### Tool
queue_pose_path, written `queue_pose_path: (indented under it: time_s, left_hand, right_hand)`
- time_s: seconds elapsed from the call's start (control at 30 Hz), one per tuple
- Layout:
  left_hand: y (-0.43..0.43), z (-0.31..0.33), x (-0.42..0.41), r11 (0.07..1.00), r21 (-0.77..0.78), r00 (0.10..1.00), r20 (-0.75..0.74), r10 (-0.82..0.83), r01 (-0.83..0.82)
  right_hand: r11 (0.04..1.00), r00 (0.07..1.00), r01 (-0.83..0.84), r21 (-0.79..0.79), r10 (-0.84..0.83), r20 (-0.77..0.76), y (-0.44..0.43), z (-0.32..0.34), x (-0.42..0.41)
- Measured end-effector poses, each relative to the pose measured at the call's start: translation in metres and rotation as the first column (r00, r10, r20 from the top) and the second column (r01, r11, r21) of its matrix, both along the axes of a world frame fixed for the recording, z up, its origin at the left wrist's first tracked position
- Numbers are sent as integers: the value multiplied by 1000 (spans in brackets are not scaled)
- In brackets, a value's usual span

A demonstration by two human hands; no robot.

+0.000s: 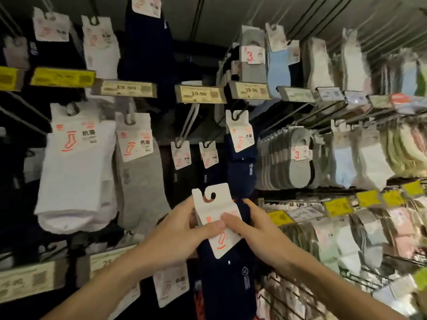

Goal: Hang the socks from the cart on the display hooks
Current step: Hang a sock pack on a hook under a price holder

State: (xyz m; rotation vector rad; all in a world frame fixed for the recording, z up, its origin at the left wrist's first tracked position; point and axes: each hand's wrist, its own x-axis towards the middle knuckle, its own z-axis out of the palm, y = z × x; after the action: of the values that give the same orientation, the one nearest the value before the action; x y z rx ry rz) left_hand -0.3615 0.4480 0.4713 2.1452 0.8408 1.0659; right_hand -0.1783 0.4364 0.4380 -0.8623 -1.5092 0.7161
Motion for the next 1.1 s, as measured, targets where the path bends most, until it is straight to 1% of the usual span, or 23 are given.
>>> queue_pose_path:
  time_s: [0.13, 0.23, 0.37, 0.5, 0.6, 0.67, 0.8, 0.97, 1.1]
  left_hand:
    - [14, 26, 39, 997, 16, 992, 103, 68, -70]
    - [27, 58, 65, 990, 82, 982, 161, 101, -115]
    - [42, 100, 96, 963, 201, 977, 151, 150, -179]
    - [53, 129, 119, 965, 180, 969, 188, 159, -193]
    - [60, 140, 129, 949, 214, 962, 197, 191, -233]
    - [65, 143, 133, 924, 286, 959, 197, 202, -253]
    - [71, 147, 139, 853, 427, 950, 217, 225, -299]
    - [82, 154, 147, 782, 498, 926, 235, 295, -376]
    - [89, 159, 149, 692, 556, 886, 243, 394, -460]
  right_hand:
    - [998, 999, 4, 68, 0, -53, 15, 31, 39]
    - [990, 998, 34, 140, -27, -53, 25, 58, 63]
    - [955, 996, 92, 281, -88, -28, 40, 89, 85]
    - [928, 991, 116, 355, -134, 25, 58, 112, 96]
    - [905, 984, 130, 405, -168, 60, 69, 124, 101]
    - [888, 979, 142, 438, -192, 70, 75, 130, 104]
    - [872, 981, 115, 475, -176, 85, 84, 146, 112]
    - [869, 986, 103, 485, -152, 63, 96, 157, 115]
    - [874, 987, 118, 471, -157, 43, 107, 164, 116]
